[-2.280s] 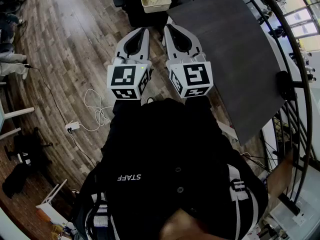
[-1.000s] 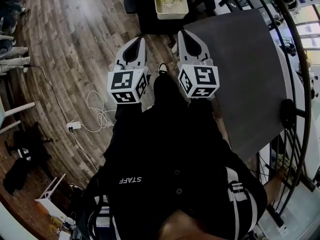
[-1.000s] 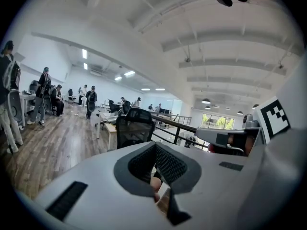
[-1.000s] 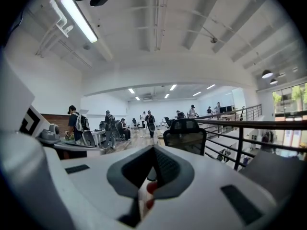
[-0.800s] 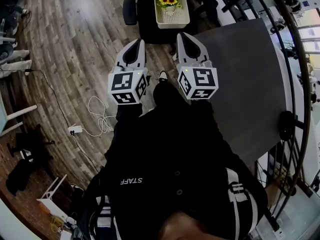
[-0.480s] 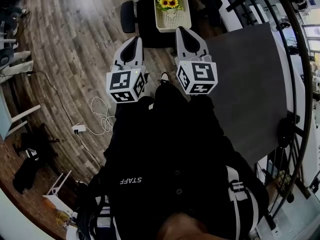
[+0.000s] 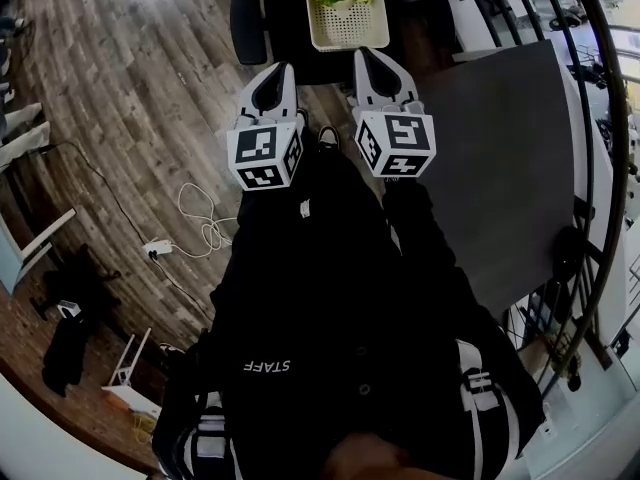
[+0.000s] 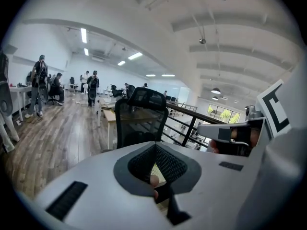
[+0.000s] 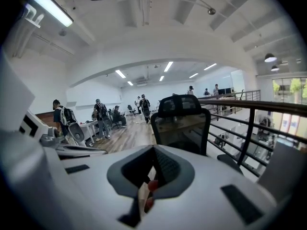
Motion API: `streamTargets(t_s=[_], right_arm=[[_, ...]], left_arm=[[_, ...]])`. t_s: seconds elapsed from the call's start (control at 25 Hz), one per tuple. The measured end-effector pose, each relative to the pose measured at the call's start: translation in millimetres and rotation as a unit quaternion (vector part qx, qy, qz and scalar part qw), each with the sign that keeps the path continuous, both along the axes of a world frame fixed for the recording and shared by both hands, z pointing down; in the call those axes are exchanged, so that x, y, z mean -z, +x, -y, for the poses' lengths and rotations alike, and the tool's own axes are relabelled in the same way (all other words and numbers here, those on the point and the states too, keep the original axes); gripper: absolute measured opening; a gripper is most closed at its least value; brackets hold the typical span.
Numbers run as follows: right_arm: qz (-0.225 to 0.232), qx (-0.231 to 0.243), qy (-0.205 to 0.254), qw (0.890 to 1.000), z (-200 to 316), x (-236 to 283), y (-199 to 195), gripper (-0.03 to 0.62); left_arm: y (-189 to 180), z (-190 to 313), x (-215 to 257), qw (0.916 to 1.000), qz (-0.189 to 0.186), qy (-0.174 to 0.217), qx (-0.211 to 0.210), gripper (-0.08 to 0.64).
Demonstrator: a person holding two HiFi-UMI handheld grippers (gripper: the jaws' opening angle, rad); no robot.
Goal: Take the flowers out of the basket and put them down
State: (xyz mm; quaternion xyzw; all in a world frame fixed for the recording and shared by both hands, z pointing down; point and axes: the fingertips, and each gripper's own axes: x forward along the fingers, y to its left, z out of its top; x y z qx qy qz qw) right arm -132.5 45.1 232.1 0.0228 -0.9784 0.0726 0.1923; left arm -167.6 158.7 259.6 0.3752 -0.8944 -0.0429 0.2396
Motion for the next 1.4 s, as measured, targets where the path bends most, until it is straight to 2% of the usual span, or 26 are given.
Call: streamTargets(t_s=[0.24,0.56,0.84,1.12,1.4], right_arm=[[-0.041,-0.017,-0.002,0.999,10.9,-79.4,-57.3,0.014],[-0.08,-0.032,-0.003,0.996,57.6,-217.6,-119.7,0.015],[-0.1,-0.041,0.002,0.994,91.2,-307.1,-160.9,0.018],[-0.135,-0.04,-0.001,0.99,111.4,-396.7,-193.5,0.086],[-0.18,-0.05,-0.005,0.982,135.7,-462.9,-217.3,0.167]], left_arm=[[-61.1,22.4,-79.7,0.9989,-0.038,-0.023,-0.016,0.002],[-113.5,62.7,-202.5,0.9964,-0.07,-0.04,-0.027,0.002],[-157.8,96.7,-281.6,0.9959,-0.078,-0.039,-0.025,0.002],[-187.4,117.4,-354.1,0.9944,-0.097,-0.04,-0.016,0.002],[-214.7,133.3,-400.5,0.9929,-0.101,-0.061,-0.013,0.003]])
